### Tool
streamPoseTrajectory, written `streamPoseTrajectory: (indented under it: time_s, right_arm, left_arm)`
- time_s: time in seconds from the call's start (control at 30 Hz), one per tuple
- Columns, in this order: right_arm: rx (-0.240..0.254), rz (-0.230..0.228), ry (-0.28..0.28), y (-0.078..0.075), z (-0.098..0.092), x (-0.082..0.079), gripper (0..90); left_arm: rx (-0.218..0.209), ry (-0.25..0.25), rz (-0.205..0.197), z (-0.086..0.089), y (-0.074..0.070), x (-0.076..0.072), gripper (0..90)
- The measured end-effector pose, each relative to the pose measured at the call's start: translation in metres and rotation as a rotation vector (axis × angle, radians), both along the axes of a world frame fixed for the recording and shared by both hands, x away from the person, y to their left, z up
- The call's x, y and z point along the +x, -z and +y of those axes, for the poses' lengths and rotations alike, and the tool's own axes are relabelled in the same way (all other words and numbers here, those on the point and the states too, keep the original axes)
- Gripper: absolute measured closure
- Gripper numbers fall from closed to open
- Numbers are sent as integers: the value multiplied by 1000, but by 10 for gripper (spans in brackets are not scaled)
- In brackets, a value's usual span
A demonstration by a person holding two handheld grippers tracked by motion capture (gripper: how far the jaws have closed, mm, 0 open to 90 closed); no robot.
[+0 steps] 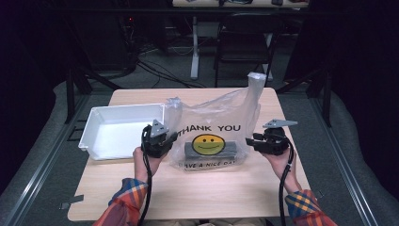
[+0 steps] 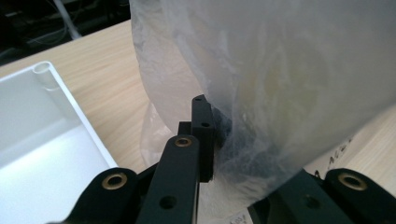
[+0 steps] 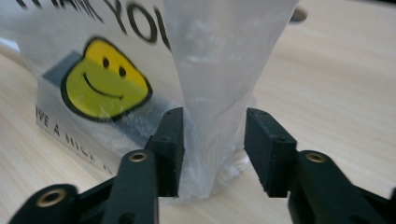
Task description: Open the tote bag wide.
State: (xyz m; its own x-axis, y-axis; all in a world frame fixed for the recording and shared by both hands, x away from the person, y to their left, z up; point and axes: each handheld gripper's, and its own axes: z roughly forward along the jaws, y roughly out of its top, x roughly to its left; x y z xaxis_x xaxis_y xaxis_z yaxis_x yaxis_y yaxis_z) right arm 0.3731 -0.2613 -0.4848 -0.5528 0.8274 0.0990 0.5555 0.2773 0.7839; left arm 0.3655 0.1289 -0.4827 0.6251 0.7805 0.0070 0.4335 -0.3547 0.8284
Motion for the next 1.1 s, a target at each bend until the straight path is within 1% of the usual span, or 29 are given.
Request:
streamPoseTrajectory:
  time_s: [0.03, 0.1, 0.13, 0.17, 0.23, 0.3, 0.33, 0.4, 0.47, 0.5, 0.53, 0.57, 0.6, 0.67, 0.7, 0.73, 0.77, 0.8, 0.83, 0.87, 0.9, 0.93, 0.97, 1.03, 1.07, 1.1]
  right_arm:
    - [-4, -16, 8, -5, 0, -1, 536]
    - [-19, -63, 17, -16, 1, -4, 510]
    - [-22, -74, 28, -21, 2, -4, 489]
    - [-30, -78, 38, -26, 1, -3, 483]
    - [-12, -89, 55, -32, -2, 0, 469]
    - [-3, -86, 67, -34, -3, 4, 452]
    - [-2, -85, 68, -34, -2, 6, 444]
    - [11, -81, 60, -32, 2, 9, 414]
    - [2, -74, 34, -30, 7, 11, 392]
    - [2, -62, 22, -28, 10, 12, 384]
    - [-4, -59, 18, -27, 13, 13, 400]
    - [-11, -58, 15, -25, 16, 14, 449]
    - [-22, -59, 22, -24, 17, 14, 520]
    - [-12, -68, 28, -21, 17, 14, 668]
    - [-14, -61, 30, -20, 17, 14, 721]
    - [-15, -61, 28, -19, 17, 14, 794]
    - [0, -67, 26, -17, 16, 15, 832]
    - [0, -60, 26, -16, 16, 15, 867]
    - [-6, -53, 25, -16, 15, 15, 889]
    - [4, -52, 28, -15, 14, 15, 899]
    - [12, -41, 30, -14, 14, 15, 900]
    - [9, -29, 28, -13, 12, 15, 900]
    - [16, -17, 23, -12, 10, 15, 900]
    - [22, -8, 26, -9, 5, 14, 900]
    - [27, 3, 27, -8, 2, 13, 900]
    - [26, 11, 22, -7, -1, 12, 900]
  left_arm:
    - [-2, 3, 4, 0, 1, 0, 873]
    - [-3, 10, 16, 1, 2, 1, 877]
    - [-5, 13, 24, 2, 3, 1, 880]
    - [5, 22, 26, 2, 4, 2, 881]
    - [6, 29, 40, 1, 7, 2, 882]
    - [28, 44, 54, 0, 9, 2, 883]
    - [27, 49, 60, -1, 11, 2, 883]
    - [43, 57, 73, -2, 14, 3, 883]
    - [46, 65, 86, -3, 17, 4, 883]
    - [46, 64, 88, -4, 18, 4, 883]
    - [45, 66, 94, -4, 19, 4, 883]
    - [45, 68, 97, -4, 20, 5, 883]
    - [44, 69, 107, -4, 21, 5, 883]
    - [47, 75, 116, -4, 23, 6, 883]
    - [46, 72, 120, -4, 25, 6, 883]
    - [51, 74, 125, -3, 25, 7, 883]
    - [46, 75, 132, -2, 26, 7, 883]
    - [46, 73, 133, -1, 26, 7, 883]
    - [47, 70, 139, 0, 27, 8, 883]
    - [46, 68, 141, 2, 27, 8, 883]
    - [44, 61, 142, 3, 28, 8, 884]
    - [56, 62, 147, 5, 28, 8, 886]
    - [57, 53, 144, 7, 28, 8, 888]
    - [56, 49, 156, 10, 29, 7, 890]
    - [63, 39, 142, 12, 30, 7, 890]
    - [58, 42, 155, 14, 30, 7, 890]
